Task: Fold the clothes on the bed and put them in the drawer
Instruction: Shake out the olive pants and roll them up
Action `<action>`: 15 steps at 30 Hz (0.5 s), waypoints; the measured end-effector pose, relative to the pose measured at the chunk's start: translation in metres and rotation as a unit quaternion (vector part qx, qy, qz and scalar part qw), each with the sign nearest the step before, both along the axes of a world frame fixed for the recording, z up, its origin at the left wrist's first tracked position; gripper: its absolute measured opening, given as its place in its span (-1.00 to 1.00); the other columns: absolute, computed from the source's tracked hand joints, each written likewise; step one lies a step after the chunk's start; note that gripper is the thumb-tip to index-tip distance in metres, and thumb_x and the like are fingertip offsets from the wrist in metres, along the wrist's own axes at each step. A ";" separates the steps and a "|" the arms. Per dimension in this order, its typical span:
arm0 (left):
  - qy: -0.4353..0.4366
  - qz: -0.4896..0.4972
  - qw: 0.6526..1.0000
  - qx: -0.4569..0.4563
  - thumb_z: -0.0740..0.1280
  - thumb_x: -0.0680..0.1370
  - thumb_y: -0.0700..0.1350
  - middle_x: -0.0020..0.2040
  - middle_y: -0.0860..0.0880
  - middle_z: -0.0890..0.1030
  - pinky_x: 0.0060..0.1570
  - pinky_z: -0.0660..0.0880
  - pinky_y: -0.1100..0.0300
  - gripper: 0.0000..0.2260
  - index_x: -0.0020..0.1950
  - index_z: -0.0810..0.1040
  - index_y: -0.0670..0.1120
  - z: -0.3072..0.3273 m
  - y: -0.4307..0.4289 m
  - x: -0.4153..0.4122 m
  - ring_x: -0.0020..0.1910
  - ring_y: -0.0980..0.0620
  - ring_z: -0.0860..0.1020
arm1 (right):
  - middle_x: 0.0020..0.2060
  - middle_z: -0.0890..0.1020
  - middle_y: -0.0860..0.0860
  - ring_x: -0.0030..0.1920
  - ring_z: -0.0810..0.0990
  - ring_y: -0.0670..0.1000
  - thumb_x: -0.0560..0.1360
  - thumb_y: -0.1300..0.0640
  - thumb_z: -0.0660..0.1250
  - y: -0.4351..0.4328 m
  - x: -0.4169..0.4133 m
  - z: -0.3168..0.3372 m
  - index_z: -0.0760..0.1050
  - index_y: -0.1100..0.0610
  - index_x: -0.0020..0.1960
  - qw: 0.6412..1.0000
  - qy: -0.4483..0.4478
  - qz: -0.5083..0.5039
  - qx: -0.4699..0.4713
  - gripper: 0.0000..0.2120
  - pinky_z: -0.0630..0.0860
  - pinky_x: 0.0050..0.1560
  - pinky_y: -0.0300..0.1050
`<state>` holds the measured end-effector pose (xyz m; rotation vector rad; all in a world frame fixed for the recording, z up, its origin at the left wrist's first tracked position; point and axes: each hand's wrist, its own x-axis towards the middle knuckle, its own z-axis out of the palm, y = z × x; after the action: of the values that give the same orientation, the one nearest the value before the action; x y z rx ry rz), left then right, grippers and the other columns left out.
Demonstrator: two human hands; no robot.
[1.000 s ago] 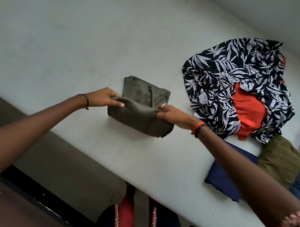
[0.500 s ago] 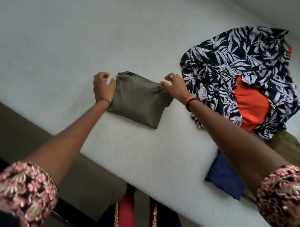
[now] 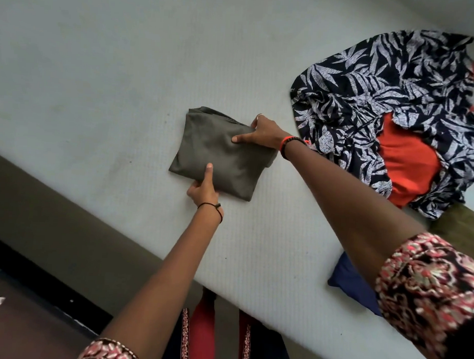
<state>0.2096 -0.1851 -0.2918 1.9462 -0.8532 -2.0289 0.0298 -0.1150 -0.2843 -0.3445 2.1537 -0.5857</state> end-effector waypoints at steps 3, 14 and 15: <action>0.033 0.018 0.998 0.041 0.49 0.41 -0.15 0.05 -0.06 0.61 -0.27 0.52 0.16 -0.77 0.01 0.53 -0.09 0.001 -0.008 -0.005 0.03 -0.05 0.58 | -0.20 0.58 0.06 -0.17 0.55 0.05 0.24 -0.27 0.51 0.005 0.000 -0.004 0.55 0.21 -0.08 0.998 -0.057 -0.021 -0.005 -0.43 0.44 -0.19 -0.12; 0.099 -0.241 0.963 0.063 0.23 0.53 -0.31 -0.02 -0.05 0.58 -0.12 0.52 0.07 -0.64 0.25 0.36 0.04 0.054 -0.009 0.009 -0.14 0.01 0.57 | -0.06 0.69 0.10 -0.15 0.67 0.04 0.27 -0.16 0.55 0.083 0.074 0.021 0.59 0.21 0.00 0.940 -0.230 -0.239 -0.083 -0.49 0.62 -0.06 -0.07; 0.095 -0.276 0.954 0.070 0.21 0.53 -0.32 -0.08 -0.04 0.58 -0.14 0.51 0.09 -0.63 0.26 0.36 0.03 0.060 -0.004 0.013 -0.22 0.05 0.56 | -0.08 0.70 0.09 -0.20 0.66 0.02 0.28 -0.15 0.54 0.098 0.087 0.028 0.59 0.21 0.00 0.931 -0.240 -0.264 -0.083 -0.50 0.60 -0.14 -0.11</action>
<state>0.2225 -0.1887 -0.2322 1.6632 -1.3518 -2.5942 0.1164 -0.0169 -0.2567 0.2861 1.7095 -1.0386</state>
